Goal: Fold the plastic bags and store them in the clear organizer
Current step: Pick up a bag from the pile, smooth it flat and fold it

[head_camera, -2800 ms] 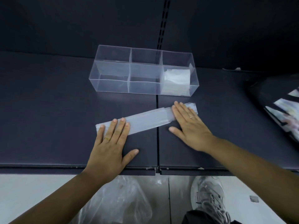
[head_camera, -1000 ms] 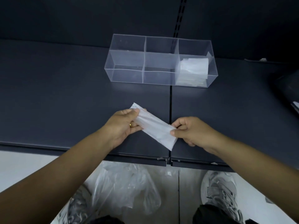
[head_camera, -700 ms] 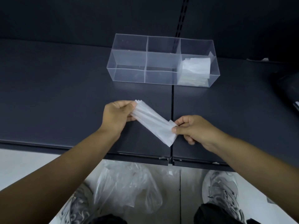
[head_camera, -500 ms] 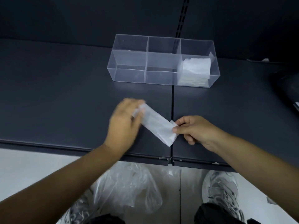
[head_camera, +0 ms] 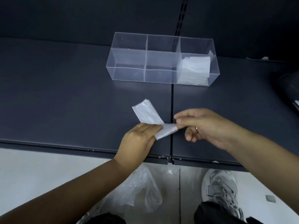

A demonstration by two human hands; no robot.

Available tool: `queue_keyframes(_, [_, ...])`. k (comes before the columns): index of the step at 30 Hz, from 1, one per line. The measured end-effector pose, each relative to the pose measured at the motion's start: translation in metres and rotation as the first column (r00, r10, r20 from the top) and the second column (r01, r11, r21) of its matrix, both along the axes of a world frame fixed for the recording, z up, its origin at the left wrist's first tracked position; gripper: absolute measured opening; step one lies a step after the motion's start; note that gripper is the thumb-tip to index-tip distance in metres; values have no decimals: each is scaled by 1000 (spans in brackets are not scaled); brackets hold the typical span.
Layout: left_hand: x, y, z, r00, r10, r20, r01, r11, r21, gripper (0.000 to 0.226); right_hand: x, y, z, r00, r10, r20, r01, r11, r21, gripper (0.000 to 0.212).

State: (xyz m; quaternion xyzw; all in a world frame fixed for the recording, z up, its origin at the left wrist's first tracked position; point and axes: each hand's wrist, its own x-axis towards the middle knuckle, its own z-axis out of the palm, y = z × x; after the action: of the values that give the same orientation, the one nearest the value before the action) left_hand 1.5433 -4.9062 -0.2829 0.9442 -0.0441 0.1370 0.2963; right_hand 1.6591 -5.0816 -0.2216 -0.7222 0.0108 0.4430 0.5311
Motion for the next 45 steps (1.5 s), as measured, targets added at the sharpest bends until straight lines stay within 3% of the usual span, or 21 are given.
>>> queue_keyframes(3, [0,6,7,994,59,-90,-72,986,-149,27,9,-5,2,916,195,352,-187,981,-56,48])
queue_keyframes(6, [5,11,8,981,115,-156,-152,955,-255,22,12,5,-8,842,362,400,-375,926,-49,65])
queue_keyframes(8, [10,15,6,960,145,-238,-224,910,-350,20,12,19,-20,829,387,403,-406,913,-42,54])
queue_keyframes(10, [16,19,3,933,166,-320,-296,860,-415,31,12,32,-29,832,344,435,-363,931,-41,30])
queue_keyframes(12, [21,22,2,905,166,-392,-376,743,-553,34,14,41,-36,840,274,468,-274,959,-70,12])
queue_keyframes(15, [30,24,7,845,157,-511,-523,440,-730,25,20,52,-40,838,256,483,-203,966,-159,11])
queue_keyframes(17, [32,28,9,814,229,-535,-581,364,-728,20,24,59,-41,827,280,488,-181,954,-239,13])
queue_keyframes(18, [31,30,8,805,299,-512,-593,413,-691,17,26,61,-40,822,286,492,-167,948,-272,14])
queue_keyframes(20, [26,34,7,832,440,-339,-555,661,-506,21,28,66,-39,814,296,500,-145,937,-319,15])
queue_keyframes(22, [21,32,5,915,389,-103,-403,886,-231,25,28,70,-38,800,319,508,-141,923,-357,12])
queue_keyframes(24, [21,27,0,967,246,-67,-246,969,21,37,27,73,-35,783,346,517,-152,912,-381,10])
queue_keyframes(27, [23,25,-9,953,173,-248,-78,933,352,60,24,77,-34,746,389,540,-175,897,-405,13])
queue_keyframes(29, [22,29,-16,926,212,-312,-47,885,463,71,22,78,-36,711,401,577,-157,891,-425,12])
queue_keyframes(33, [21,30,-19,895,270,-356,-96,895,436,79,5,76,-47,634,340,695,-56,916,-397,12])
queue_keyframes(37, [18,25,-19,881,303,-363,-116,883,455,82,-15,70,-58,487,430,760,12,867,-499,27])
queue_keyframes(41, [10,22,-10,852,347,-393,-127,864,488,88,-16,60,-58,488,391,780,67,874,-481,12])
queue_keyframes(45, [-5,18,6,847,384,-367,-186,862,472,83,-12,59,-53,519,403,754,13,878,-478,3])
